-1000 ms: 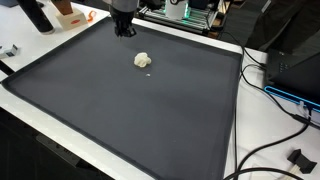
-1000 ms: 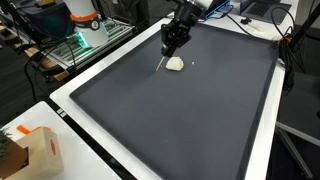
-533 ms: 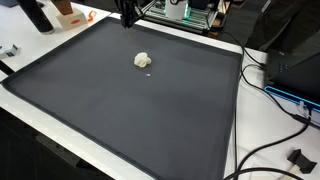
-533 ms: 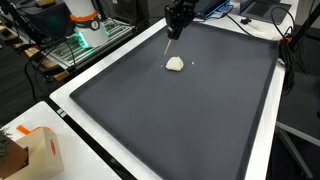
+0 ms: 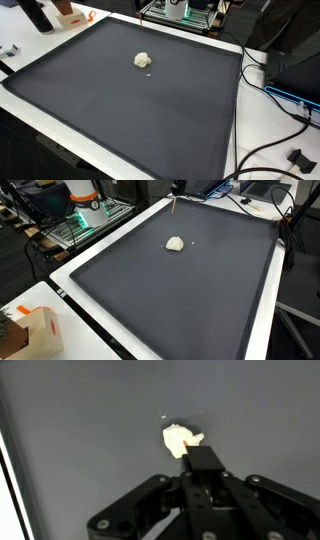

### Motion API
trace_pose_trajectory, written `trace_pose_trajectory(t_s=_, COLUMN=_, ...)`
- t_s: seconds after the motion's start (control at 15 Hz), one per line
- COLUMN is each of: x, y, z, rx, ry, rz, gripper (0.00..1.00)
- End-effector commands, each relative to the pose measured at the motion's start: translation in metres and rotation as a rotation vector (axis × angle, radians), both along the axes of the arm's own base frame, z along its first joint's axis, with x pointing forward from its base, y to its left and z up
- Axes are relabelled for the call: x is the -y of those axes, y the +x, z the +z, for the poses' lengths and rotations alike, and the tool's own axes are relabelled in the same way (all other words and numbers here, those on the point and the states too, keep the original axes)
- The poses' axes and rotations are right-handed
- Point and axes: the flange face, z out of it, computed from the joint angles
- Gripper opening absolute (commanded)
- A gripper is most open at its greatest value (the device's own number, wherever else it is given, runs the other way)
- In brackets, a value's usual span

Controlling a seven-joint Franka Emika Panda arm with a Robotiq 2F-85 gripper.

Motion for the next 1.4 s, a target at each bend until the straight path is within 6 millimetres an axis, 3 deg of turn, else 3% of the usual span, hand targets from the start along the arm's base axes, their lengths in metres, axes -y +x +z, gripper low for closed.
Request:
trace_pose_trajectory(t_s=0.0, x=0.001, y=-0.018, z=0.018, rx=0.002, ry=0.087, rz=0.035, gripper=0.03)
trace_pose_trajectory(t_s=0.27, x=0.001, y=-0.024, z=0.031, rx=0.016, ry=0.143, rz=0.066, gripper=0.03)
trace_pose_trajectory(t_s=0.33, x=-0.001, y=-0.012, z=0.026, rx=0.027, ry=0.100, rz=0.049, gripper=0.13)
trace_pose_trajectory(t_s=0.8, x=-0.001, y=-0.015, z=0.031, rx=0.030, ry=0.116, rz=0.062, gripper=0.13)
trace_pose_trajectory(t_s=0.87, x=-0.001, y=-0.015, z=0.031, rx=0.030, ry=0.116, rz=0.062, gripper=0.03)
trace_pose_trajectory(t_s=1.33, x=0.010, y=0.006, z=-0.019, rx=0.092, ry=0.105, rz=0.097, gripper=0.03)
